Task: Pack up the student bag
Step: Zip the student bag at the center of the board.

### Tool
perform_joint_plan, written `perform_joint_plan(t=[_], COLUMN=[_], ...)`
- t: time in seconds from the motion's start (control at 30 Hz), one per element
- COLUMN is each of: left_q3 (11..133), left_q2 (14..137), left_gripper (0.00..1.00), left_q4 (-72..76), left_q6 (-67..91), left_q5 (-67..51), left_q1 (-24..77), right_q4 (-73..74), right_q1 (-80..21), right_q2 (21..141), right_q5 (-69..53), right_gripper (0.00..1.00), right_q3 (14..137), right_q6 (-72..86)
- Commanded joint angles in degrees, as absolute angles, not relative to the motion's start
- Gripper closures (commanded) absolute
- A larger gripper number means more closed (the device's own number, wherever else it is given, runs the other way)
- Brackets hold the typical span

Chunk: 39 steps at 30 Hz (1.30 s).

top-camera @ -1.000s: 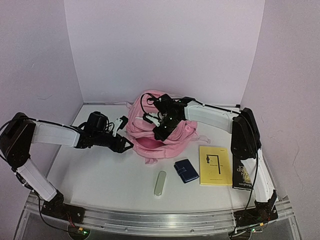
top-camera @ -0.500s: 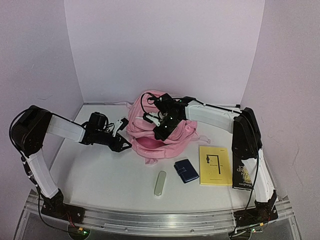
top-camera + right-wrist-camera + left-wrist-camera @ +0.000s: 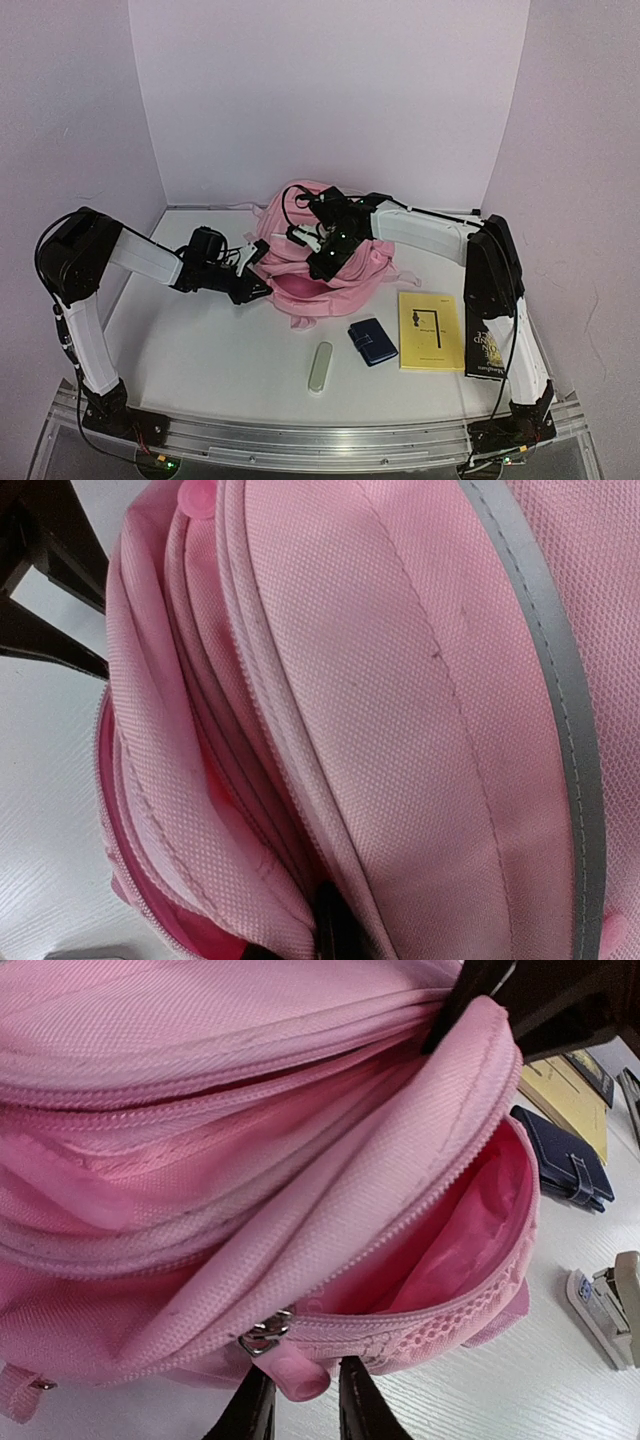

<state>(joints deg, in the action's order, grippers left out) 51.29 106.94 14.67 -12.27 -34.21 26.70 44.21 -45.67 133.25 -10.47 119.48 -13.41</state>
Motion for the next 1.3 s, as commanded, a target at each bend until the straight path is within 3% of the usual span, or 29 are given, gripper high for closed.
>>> perform_joint_plan(t=[0.0, 0.2, 0.8, 1.1, 1.17, 1.27], left_q3=[52.08, 50.58, 44.69, 50.95, 50.86, 48.9], left_q2=[105.13, 102.2, 92.22, 95.12, 94.66, 92.38], left_gripper=[0.83, 1.0, 1.0, 1.0, 1.0, 1.0], left_q4=[18.79, 18.93, 12.56, 11.34, 10.85, 10.41], left_q6=[-11.49, -7.15, -3.98, 0.29, 2.01, 3.3], left_q5=[-35.22, -29.35, -27.05, -26.29, -25.2, -21.71], left_q1=[27.02, 27.33, 32.94, 40.08, 40.25, 40.12], right_q4=[47.82, 47.85, 47.72, 47.98, 48.03, 47.9], right_q1=[-45.66, -45.64, -46.36, -48.26, -48.08, -46.27], right_q2=[132.27, 132.57, 136.93, 139.61, 137.96, 134.01], right_q5=[-11.64, -11.98, -14.28, -15.54, -16.36, -18.82], right_gripper=[1.0, 1.0, 1.0, 0.99, 0.86, 0.57], right_q3=[120.82, 120.86, 126.88, 132.59, 131.62, 128.01], right_q6=[-11.74, -11.34, -8.49, -7.06, -7.66, -7.39])
